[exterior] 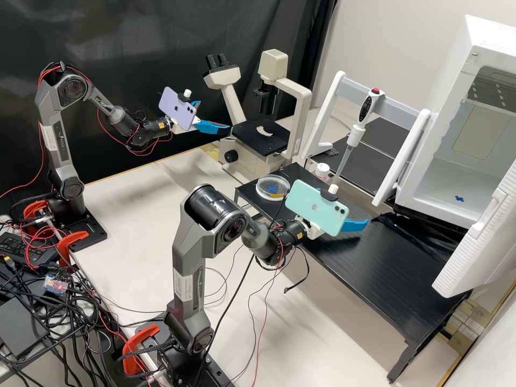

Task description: Move the petri dish to the incubator

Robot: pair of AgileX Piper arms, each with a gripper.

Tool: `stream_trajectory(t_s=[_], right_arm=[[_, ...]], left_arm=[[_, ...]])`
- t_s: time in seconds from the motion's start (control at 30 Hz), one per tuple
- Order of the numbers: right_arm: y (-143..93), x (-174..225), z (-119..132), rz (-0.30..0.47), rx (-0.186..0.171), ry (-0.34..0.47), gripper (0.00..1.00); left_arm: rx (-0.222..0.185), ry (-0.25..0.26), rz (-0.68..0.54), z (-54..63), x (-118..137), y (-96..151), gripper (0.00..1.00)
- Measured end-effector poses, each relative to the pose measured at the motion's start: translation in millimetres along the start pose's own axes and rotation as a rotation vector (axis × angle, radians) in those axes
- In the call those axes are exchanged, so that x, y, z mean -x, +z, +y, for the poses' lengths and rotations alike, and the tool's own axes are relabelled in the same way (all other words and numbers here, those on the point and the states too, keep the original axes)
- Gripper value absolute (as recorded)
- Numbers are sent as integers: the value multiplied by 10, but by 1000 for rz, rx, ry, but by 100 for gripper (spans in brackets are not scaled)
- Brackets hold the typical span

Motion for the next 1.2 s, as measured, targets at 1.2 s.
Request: stream_trajectory(t_s=[1.2], right_arm=[[-759,892,-752,337,94,-137,100]], left_arm=[[0,0,0,0,0,0,100]])
